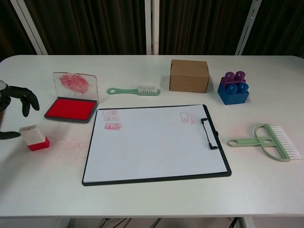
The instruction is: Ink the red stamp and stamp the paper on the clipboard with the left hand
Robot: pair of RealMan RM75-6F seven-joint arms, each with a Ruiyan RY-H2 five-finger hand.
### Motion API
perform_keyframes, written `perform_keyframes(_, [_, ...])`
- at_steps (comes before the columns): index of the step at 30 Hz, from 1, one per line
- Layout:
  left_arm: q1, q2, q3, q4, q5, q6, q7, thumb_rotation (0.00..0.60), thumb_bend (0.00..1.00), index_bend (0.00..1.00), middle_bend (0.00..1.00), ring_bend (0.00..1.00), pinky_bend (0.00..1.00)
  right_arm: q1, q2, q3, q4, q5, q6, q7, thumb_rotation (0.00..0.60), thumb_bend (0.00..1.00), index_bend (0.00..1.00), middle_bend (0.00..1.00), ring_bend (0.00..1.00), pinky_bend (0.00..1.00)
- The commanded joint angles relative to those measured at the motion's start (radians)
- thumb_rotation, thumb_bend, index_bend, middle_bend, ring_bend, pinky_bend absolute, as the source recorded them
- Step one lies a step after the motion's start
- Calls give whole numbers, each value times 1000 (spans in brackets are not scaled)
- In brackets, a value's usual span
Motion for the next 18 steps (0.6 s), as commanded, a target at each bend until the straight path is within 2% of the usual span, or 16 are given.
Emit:
perform_keyframes(1, [73,145,4,-136,14,135,-1,600,152,365,412,672,846,-3,4,1,3,3,3,6,600,393,0,0,0,0])
perform_keyframes(3, [120,211,-7,-174,9,228,-37,599,126,369,398,580,755,-5,6,2,10,7,3,13,600,391,0,0,0,0])
perform_keyframes(4, [136,231,-15,-181,3,260,-52,576,117,366,381,523,684,-6,6,3,14,8,4,16,600,389,0,0,0,0])
perform_keyframes(5, [155,247,-29,-176,-5,299,-72,513,112,346,342,433,564,-7,3,4,19,6,8,22,600,387,0,0,0,0])
perform_keyframes(7, [178,247,-53,-141,-23,345,-94,300,114,286,235,251,329,-8,-5,3,34,-5,18,35,600,379,0,0,0,0])
perform_keyframes(8, [191,244,-62,-113,-45,355,-92,165,115,245,178,177,246,-10,-13,3,47,-16,30,44,600,371,0,0,0,0])
perform_keyframes(10, [211,248,-61,-89,-89,333,-80,26,116,192,116,117,197,-13,-27,5,73,-30,51,49,600,356,0,0,0,0])
perform_keyframes(11, [223,251,-56,-78,-114,311,-72,0,116,168,92,98,189,-15,-36,7,87,-33,63,49,600,350,0,0,0,0])
perform_keyframes(18, [266,228,-57,-18,-141,306,-84,0,116,154,67,83,178,2,-47,6,101,-51,46,51,600,349,0,0,0,0])
